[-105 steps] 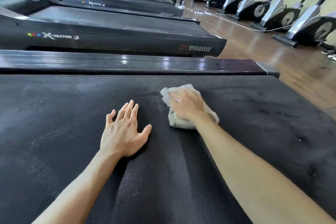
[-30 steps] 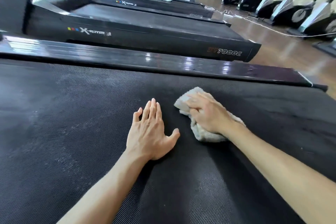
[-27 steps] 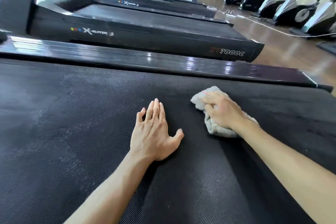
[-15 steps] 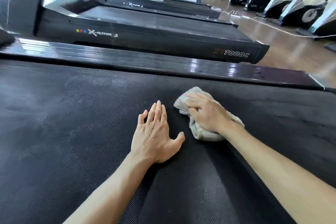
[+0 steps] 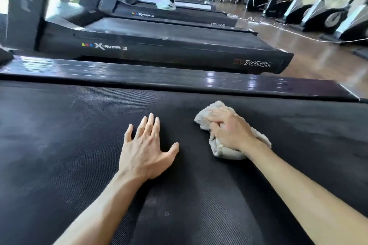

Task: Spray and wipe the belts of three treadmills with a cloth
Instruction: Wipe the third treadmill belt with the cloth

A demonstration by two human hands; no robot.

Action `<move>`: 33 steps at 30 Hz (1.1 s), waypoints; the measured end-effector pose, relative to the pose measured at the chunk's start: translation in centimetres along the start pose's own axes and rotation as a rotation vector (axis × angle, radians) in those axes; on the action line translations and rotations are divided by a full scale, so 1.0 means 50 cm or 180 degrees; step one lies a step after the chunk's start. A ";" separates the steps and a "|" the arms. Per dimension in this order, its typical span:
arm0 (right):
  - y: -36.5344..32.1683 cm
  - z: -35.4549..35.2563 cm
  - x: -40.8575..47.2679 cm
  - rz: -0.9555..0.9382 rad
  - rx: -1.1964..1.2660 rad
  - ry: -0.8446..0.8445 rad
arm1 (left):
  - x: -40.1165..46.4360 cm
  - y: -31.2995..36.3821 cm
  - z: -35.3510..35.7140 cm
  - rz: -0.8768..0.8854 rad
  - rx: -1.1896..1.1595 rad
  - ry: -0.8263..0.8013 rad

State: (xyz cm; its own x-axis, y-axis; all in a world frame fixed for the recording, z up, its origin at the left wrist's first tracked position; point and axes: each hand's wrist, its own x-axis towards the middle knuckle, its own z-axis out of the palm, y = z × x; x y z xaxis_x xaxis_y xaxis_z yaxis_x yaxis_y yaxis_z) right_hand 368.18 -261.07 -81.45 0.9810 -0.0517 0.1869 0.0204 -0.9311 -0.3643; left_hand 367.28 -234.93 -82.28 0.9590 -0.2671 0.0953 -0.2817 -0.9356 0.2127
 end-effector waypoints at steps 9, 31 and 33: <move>-0.103 0.055 0.176 0.0076 -0.0328 -0.0179 | 0.006 0.006 -0.005 -0.0015 0.0176 -0.0078; -0.027 -0.032 0.022 0.0574 -0.0053 -0.0097 | 0.010 0.007 -0.001 -0.0029 0.0147 -0.0037; -0.046 -0.029 0.067 0.0887 -0.0528 0.0094 | 0.010 0.009 0.000 -0.0033 0.0153 -0.0040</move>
State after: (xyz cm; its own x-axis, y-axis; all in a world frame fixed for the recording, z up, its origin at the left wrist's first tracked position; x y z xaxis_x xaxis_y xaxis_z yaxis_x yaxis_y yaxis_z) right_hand 371.17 -259.65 -78.67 0.9383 -0.3211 0.1283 -0.2823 -0.9257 -0.2519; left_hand 367.64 -235.50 -82.13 0.9623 -0.2598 0.0811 -0.2701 -0.9483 0.1665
